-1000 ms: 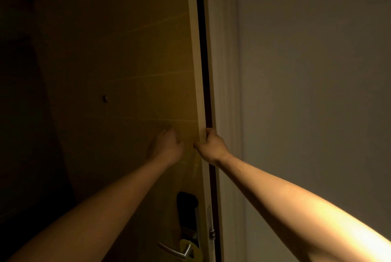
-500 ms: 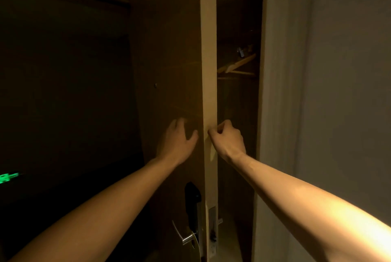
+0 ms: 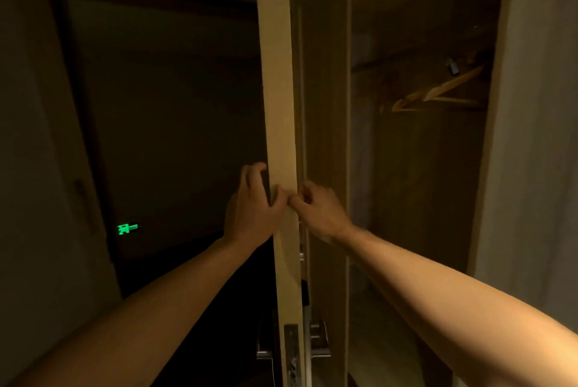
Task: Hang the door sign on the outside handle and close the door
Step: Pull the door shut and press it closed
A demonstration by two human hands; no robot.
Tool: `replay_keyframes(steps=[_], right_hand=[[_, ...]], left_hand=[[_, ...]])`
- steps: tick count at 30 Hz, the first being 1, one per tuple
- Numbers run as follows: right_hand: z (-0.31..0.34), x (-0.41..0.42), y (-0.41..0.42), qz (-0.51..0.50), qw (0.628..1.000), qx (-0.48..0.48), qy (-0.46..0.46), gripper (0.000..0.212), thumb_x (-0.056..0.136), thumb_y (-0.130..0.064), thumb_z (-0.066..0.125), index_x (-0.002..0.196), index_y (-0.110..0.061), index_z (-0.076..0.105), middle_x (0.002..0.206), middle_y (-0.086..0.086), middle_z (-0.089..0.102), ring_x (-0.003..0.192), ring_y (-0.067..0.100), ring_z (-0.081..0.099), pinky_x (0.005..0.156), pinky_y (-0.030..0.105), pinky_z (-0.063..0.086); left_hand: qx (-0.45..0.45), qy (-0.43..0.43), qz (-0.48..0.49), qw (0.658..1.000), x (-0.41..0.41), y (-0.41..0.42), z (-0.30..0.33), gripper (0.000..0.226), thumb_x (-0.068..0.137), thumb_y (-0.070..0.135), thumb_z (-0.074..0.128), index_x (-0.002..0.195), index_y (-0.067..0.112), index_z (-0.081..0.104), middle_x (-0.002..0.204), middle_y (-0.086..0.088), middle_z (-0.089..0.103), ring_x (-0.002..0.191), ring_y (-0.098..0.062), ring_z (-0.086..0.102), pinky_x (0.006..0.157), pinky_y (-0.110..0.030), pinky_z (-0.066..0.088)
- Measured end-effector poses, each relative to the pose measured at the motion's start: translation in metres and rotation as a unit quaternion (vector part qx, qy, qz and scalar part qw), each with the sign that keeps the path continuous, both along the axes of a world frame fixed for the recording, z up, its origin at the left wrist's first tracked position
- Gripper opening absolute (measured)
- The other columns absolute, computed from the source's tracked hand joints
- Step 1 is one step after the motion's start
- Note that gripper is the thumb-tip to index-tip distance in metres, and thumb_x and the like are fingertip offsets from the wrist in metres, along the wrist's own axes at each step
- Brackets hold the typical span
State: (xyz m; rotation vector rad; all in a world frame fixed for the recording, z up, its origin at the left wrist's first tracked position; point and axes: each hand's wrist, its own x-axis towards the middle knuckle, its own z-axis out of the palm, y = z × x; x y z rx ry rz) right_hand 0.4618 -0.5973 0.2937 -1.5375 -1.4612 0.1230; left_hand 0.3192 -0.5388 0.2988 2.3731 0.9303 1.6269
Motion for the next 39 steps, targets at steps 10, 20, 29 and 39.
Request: replay_keyframes(steps=[10, 20, 29, 39], right_hand=[[-0.011, -0.111, 0.113, 0.073, 0.994, 0.049, -0.063, 0.042, 0.078, -0.068, 0.053, 0.073, -0.027, 0.046, 0.06, -0.009, 0.052, 0.048, 0.004, 0.044, 0.047, 0.028, 0.043], [-0.012, -0.213, 0.227, 0.081, 0.982, 0.074, -0.154, 0.035, 0.088, -0.051, 0.061, 0.09, -0.016, 0.056, 0.072, -0.001, 0.064, 0.058, 0.017, 0.059, 0.053, 0.038, 0.052], [-0.011, -0.294, 0.32, 0.023, 0.973, 0.079, -0.216, 0.013, 0.095, -0.021, 0.053, 0.085, -0.015, 0.051, 0.066, -0.004, 0.049, 0.053, 0.018, 0.047, 0.047, 0.028, 0.031], [-0.025, -0.327, 0.414, 0.075, 0.972, 0.049, -0.215, 0.013, 0.094, -0.024, 0.056, 0.092, -0.011, 0.057, 0.085, 0.007, 0.067, 0.067, 0.024, 0.06, 0.055, 0.029, 0.035]], left_hand=[[0.104, 0.038, 0.087, 0.99, -0.118, 0.08, 0.011, 0.045, 0.085, 0.033, 0.055, 0.127, 0.022, 0.042, 0.125, -0.009, 0.044, 0.098, -0.022, 0.056, 0.068, -0.039, 0.06], [0.108, 0.07, 0.149, 0.98, -0.215, 0.169, -0.001, 0.058, 0.092, 0.022, 0.059, 0.145, 0.012, 0.039, 0.148, -0.011, 0.04, 0.131, -0.025, 0.043, 0.105, -0.033, 0.042], [0.003, 0.038, 0.13, 0.991, -0.27, 0.262, -0.012, 0.067, 0.097, 0.024, 0.053, 0.155, 0.021, 0.018, 0.162, -0.002, 0.019, 0.142, -0.017, 0.031, 0.107, -0.023, 0.028], [-0.049, 0.019, 0.137, 0.989, -0.303, 0.34, -0.007, 0.072, 0.095, 0.011, 0.056, 0.155, 0.017, 0.016, 0.163, -0.003, 0.015, 0.145, -0.021, 0.029, 0.116, -0.032, 0.033]])
